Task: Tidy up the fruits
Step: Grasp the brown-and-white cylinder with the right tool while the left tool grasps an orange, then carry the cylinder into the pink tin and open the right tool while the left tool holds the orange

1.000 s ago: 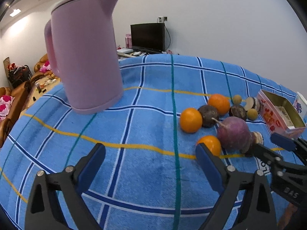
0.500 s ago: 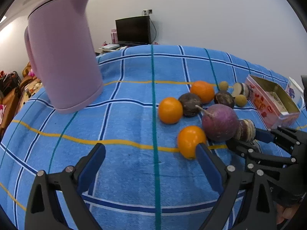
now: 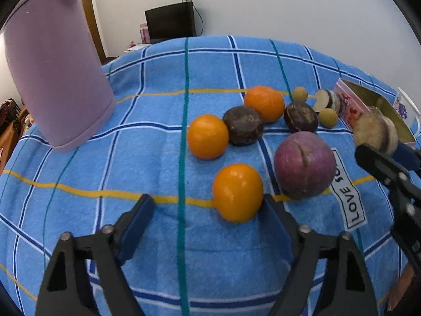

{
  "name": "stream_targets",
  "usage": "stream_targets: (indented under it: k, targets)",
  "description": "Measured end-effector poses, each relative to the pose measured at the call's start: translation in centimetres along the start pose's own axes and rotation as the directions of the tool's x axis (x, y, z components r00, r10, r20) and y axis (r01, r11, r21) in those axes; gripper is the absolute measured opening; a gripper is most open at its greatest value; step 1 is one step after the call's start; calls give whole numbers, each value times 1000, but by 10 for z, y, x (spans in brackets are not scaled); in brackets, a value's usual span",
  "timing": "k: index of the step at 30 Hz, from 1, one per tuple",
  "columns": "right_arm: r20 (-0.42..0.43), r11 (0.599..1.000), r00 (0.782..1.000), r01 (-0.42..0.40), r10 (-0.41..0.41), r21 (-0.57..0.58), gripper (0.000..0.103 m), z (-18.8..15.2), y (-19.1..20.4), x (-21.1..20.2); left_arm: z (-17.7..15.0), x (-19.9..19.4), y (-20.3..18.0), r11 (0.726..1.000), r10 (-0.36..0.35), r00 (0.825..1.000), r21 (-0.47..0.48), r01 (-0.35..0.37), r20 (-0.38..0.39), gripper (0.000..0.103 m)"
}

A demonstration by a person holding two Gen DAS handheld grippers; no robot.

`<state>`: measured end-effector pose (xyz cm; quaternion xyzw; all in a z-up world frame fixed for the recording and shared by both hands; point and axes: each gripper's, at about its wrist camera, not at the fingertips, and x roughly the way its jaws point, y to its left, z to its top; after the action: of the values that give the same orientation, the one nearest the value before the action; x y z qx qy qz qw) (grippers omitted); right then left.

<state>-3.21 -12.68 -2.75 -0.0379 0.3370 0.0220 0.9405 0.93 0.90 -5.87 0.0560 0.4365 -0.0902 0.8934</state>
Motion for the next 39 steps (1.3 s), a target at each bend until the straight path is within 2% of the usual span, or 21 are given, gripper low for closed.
stream_targets:
  k: [4, 6, 8, 9, 13, 17, 20, 26, 31, 35, 39]
  targets:
    - [9, 1000, 1000, 2, -2, 8, 44, 1, -3, -2, 6, 4, -6, 1000, -11, 1000, 9, 11, 3, 69]
    - [16, 1000, 1000, 9, -9, 8, 44, 1, -4, -3, 8, 4, -6, 999, -33, 999, 9, 33, 6, 59]
    - [24, 1000, 1000, 16, -16, 8, 44, 1, -5, -6, 9, 4, -8, 999, -45, 999, 11, 45, 13, 40]
    - [27, 1000, 999, 17, -18, 7, 44, 0, -6, -8, 10, 4, -10, 999, -40, 999, 18, 40, 16, 38]
    - [38, 1000, 999, 22, -22, 10, 44, 0, -6, -11, 9, 3, -11, 999, -42, 999, 24, 41, 19, 37]
    - [46, 999, 998, 34, -35, 23, 44, 0, -9, -12, 5, -3, 7, 988, -147, 988, -45, 149, 41, 37]
    - [62, 999, 997, 39, -41, 38, 44, 0, -12, -15, -1, -14, 16, 978, -186, 979, -78, 193, 88, 37]
    - [108, 997, 992, 56, -62, 57, 44, 3, -17, -23, -4, -34, 15, 980, -169, 967, -71, 185, 191, 37]
    - [131, 995, 988, 79, -87, 65, 44, 5, -21, -27, -4, -53, 2, 990, -124, 949, -23, 136, 291, 37]
    - [155, 992, 982, 98, -109, 75, 44, 7, -26, -33, 0, -65, -6, 987, -149, 932, -1, 158, 330, 37]
    - [184, 987, 972, 133, -147, 89, 44, 10, -38, -39, 8, -72, -26, 986, -164, 926, 49, 157, 341, 38]
